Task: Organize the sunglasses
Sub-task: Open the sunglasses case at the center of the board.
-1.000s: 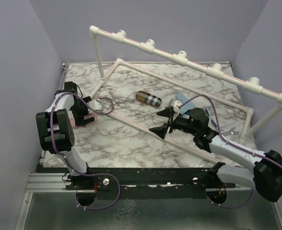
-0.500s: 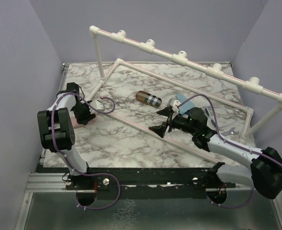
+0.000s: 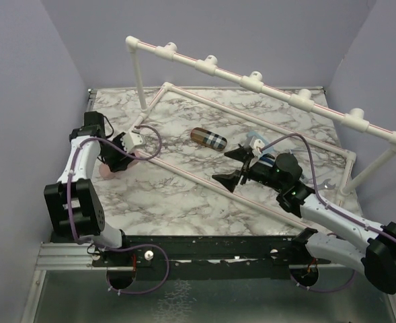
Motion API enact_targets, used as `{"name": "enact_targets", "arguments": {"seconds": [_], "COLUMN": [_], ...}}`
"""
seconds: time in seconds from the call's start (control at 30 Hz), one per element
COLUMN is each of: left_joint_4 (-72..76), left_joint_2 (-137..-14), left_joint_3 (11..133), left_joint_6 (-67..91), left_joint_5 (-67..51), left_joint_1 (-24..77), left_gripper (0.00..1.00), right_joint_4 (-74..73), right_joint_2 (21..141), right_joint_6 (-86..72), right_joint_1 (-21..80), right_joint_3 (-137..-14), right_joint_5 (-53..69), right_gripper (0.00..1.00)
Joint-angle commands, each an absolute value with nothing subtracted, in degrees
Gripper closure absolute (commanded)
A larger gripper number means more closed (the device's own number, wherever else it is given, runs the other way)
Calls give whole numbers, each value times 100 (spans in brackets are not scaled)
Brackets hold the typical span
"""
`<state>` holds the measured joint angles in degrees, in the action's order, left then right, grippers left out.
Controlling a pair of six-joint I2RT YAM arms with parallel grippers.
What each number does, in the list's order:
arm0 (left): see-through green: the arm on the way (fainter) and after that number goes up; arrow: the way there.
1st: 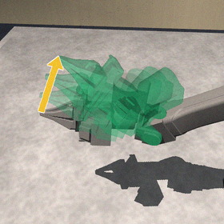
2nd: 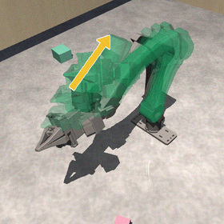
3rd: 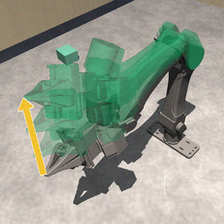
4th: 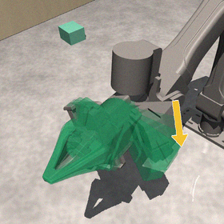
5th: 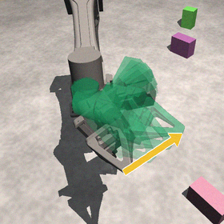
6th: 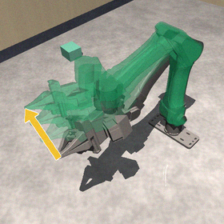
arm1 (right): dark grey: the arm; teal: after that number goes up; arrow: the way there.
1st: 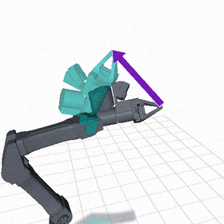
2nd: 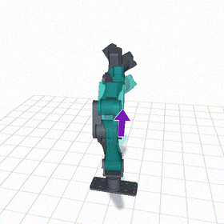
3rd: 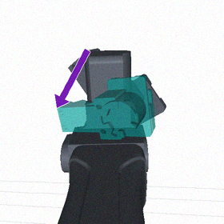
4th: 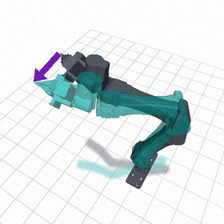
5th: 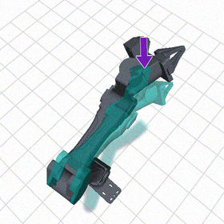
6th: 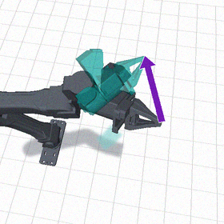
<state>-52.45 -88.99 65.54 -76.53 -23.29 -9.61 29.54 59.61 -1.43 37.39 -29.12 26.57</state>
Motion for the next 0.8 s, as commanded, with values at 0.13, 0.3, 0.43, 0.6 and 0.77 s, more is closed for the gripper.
{"name": "enact_targets", "arguments": {"seconds": [0.13, 0.3, 0.43, 0.6, 0.77], "left_joint_4": [-5130, -3742, -3542, -3565, -4129], "left_joint_2": [-7570, -7233, -7217, -6927, -6666], "left_joint_3": [7658, 8113, 8584, 8704, 8846], "left_joint_6": [-4380, -1456, -301, 450, 259], "left_joint_5": [-4764, -5041, -5179, -5735, -5612], "left_joint_1": [140, 1411, 1823, 1933, 1934], "left_gripper": [100, 100, 100, 100, 100], "right_joint_4": [3318, 3252, 3752, 4106, 4033], "right_joint_2": [5546, 5743, 5879, 6207, 6530], "right_joint_6": [-933, -1141, -1098, -870, -716], "right_joint_1": [3729, 3855, 4136, 4716, 5155], "right_joint_3": [-3192, -3640, -3730, -4061, -4461], "right_joint_5": [3575, 3413, 3461, 3736, 3562], "right_gripper": [0, 0, 0, 0, 0]}}
